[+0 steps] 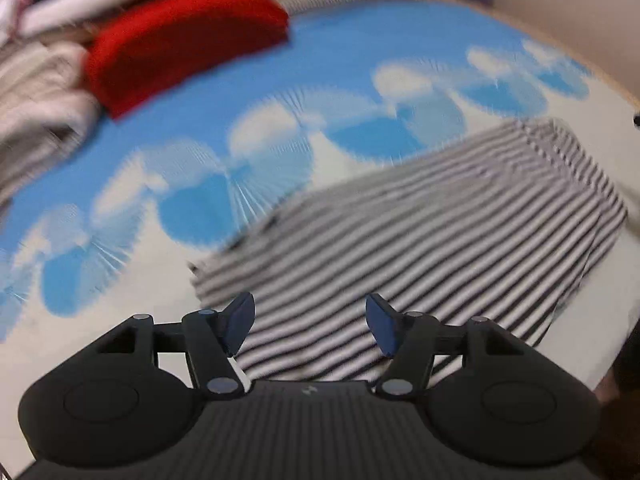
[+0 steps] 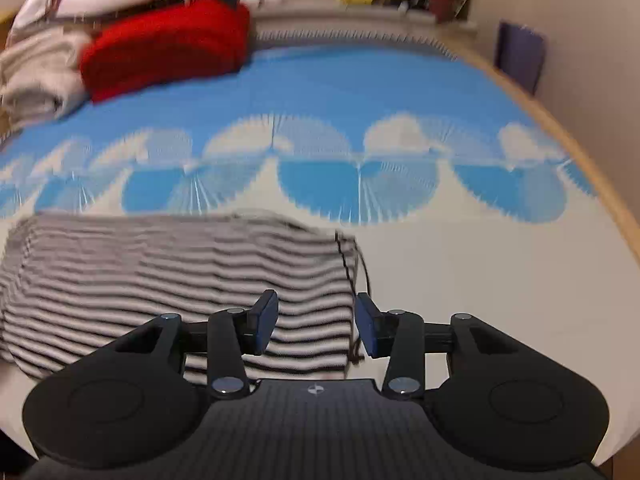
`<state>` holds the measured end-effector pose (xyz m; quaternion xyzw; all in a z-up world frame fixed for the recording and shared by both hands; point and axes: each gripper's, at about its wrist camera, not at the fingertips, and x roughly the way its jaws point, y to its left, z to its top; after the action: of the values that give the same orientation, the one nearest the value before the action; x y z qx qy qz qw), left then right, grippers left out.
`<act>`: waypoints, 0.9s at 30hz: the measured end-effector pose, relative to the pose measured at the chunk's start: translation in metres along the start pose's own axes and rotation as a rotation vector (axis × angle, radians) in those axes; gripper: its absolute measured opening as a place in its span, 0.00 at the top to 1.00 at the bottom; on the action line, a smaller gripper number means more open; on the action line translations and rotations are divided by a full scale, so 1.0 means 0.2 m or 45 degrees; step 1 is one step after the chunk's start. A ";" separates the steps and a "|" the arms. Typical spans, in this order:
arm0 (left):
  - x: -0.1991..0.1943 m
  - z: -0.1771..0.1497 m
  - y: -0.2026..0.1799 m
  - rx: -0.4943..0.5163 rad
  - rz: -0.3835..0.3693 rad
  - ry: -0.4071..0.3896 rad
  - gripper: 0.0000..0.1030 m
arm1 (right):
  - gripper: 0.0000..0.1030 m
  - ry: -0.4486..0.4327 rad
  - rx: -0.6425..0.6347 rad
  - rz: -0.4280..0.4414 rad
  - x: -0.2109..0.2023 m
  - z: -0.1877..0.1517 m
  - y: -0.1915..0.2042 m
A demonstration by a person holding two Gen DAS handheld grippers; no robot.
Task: Fold small clothes
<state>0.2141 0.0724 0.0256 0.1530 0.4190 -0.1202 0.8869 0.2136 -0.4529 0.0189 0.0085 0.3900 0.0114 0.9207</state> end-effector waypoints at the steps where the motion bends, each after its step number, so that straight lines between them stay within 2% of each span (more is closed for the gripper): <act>1: -0.05 0.02 0.00 -0.022 0.014 -0.045 0.28 | 0.52 -0.022 -0.002 -0.012 -0.06 0.00 0.03; 2: -0.12 0.01 -0.01 -0.049 0.030 -0.099 0.21 | 0.51 -0.044 -0.005 -0.025 -0.09 0.00 0.06; 3: -0.18 -0.01 -0.03 -0.071 0.044 -0.150 0.18 | 0.50 -0.060 -0.006 -0.035 -0.11 -0.01 0.10; 7: -0.38 -0.02 -0.07 -0.147 0.115 -0.277 0.17 | 0.46 -0.111 0.032 -0.031 -0.20 -0.06 0.27; 10: -0.44 -0.06 -0.09 -0.220 0.111 -0.340 0.16 | 0.45 -0.143 0.052 -0.046 -0.26 -0.11 0.38; 14: -0.39 -0.18 -0.05 -0.355 0.129 -0.358 0.13 | 0.45 -0.132 0.059 -0.045 -0.24 -0.18 0.53; 16: -0.33 -0.21 -0.01 -0.406 0.182 -0.268 0.13 | 0.45 -0.136 0.049 -0.051 -0.23 -0.20 0.60; 20: -0.33 -0.25 0.01 -0.394 0.270 -0.372 0.13 | 0.45 -0.117 0.074 -0.016 -0.19 -0.21 0.72; 23: -0.27 -0.31 0.06 -0.445 0.272 -0.331 0.13 | 0.45 -0.104 0.077 0.004 -0.14 -0.22 0.80; 25: -0.26 -0.31 0.09 -0.476 0.267 -0.290 0.17 | 0.45 -0.097 0.068 0.024 -0.10 -0.23 0.87; 27: -0.28 -0.32 0.11 -0.487 0.262 -0.346 0.18 | 0.45 -0.089 0.035 0.060 -0.07 -0.23 0.96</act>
<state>0.1418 0.1221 0.0341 0.0068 0.2933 0.0328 0.9554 0.1677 -0.2614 0.0024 0.0309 0.3573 0.0274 0.9331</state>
